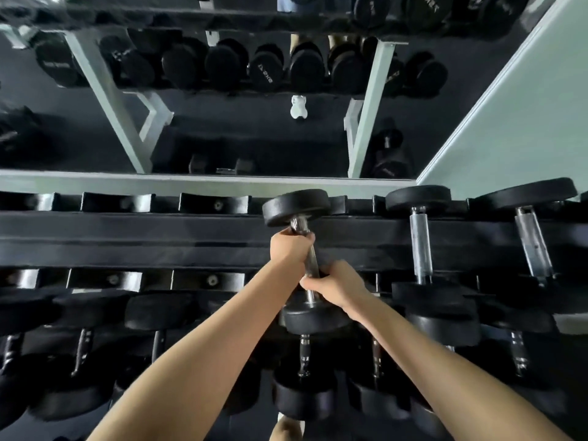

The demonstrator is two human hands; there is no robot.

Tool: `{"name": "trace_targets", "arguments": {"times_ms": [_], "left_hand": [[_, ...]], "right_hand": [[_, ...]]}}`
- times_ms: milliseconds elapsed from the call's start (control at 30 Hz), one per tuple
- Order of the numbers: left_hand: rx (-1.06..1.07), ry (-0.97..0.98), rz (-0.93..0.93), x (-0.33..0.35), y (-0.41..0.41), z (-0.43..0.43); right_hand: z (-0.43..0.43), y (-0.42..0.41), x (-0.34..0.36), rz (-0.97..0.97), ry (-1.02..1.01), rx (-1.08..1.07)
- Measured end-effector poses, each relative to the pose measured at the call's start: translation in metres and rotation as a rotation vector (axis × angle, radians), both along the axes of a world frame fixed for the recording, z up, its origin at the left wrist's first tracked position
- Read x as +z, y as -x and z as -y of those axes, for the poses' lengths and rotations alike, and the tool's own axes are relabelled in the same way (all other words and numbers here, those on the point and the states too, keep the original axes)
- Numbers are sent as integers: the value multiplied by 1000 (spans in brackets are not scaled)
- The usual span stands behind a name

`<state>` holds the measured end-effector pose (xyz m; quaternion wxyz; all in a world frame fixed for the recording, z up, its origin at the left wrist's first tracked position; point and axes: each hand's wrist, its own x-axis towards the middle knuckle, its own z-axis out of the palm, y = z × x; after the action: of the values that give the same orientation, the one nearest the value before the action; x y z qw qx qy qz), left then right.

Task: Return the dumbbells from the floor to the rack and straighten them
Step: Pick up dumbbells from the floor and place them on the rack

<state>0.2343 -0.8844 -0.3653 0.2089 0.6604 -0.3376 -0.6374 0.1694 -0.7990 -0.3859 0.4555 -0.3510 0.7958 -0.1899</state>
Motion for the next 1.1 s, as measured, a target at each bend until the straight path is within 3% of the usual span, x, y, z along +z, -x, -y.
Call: {"name": "trace_targets", "arguments": {"times_ms": [233,700,933,1100], "left_hand": [[-32,-74,-47,-25,23,43],[-106,-47,-27,-33,18,38],[-108,188,148,-11,-18,1],[67,199,23,4,-67,-73]], "right_hand": [[43,18,-19,-133,-97,-10],[43,14,-17,-139,-157,-10],[-4,9,5,-234,91,-86],[-74,0,16,-345,274,-111]]}}
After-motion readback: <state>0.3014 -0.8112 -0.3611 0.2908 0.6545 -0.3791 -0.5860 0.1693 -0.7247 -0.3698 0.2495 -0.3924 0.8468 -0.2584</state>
